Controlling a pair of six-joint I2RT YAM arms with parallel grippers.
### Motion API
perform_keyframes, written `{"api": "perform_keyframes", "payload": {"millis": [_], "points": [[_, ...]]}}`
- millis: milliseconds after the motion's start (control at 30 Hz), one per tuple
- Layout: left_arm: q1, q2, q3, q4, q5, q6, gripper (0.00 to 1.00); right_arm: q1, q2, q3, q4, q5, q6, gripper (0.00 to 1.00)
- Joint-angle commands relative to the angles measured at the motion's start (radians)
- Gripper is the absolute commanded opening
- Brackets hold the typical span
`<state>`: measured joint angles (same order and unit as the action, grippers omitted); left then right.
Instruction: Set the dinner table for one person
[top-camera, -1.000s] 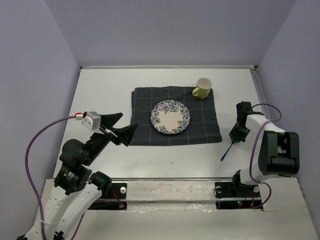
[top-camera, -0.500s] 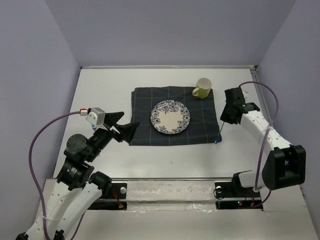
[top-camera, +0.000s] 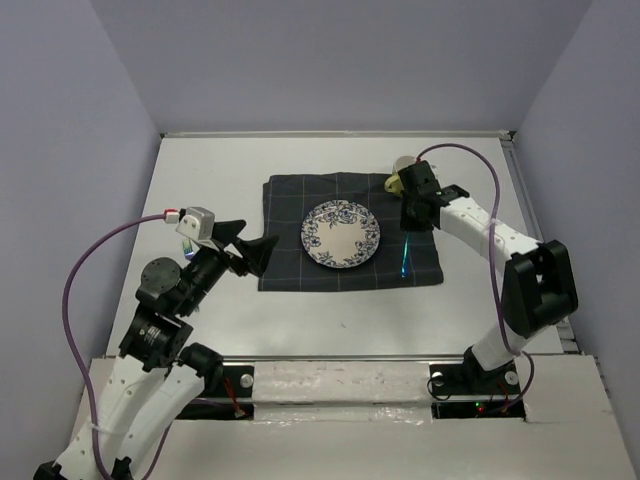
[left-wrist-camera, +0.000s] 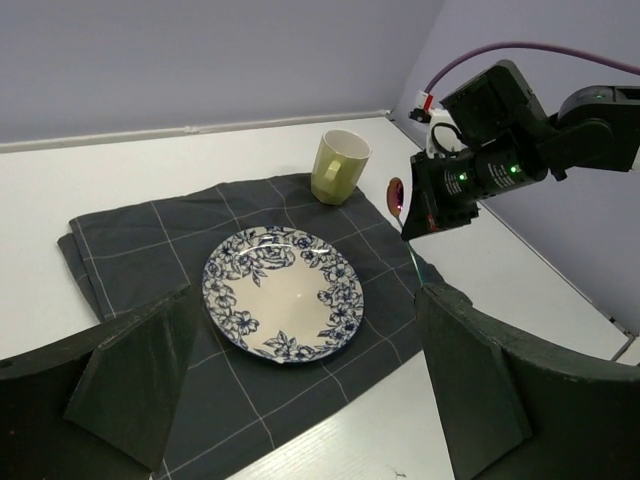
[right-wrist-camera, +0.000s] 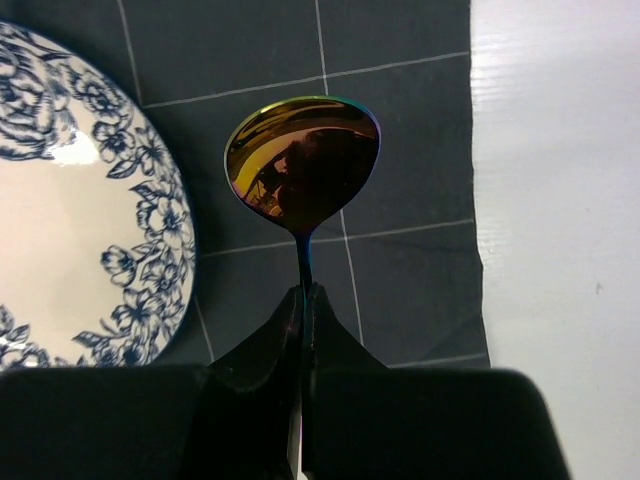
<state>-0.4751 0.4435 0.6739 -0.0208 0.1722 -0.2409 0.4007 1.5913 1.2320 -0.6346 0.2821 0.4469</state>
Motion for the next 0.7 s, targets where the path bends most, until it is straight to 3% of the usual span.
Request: {"api": "perform_keyframes", "payload": {"millis": [0, 667], "points": [[0.01, 0.03, 0.018, 0.027, -0.007, 0.005, 0.99, 0.001, 0.064, 0.047, 0.087, -0.024, -0.057, 0.0], [0.044, 0.078, 0.016, 0.028, 0.001, 0.003, 0.99, 0.001, 0.288, 0.109, 0.2, -0.017, -0.135, 0.0]]}}
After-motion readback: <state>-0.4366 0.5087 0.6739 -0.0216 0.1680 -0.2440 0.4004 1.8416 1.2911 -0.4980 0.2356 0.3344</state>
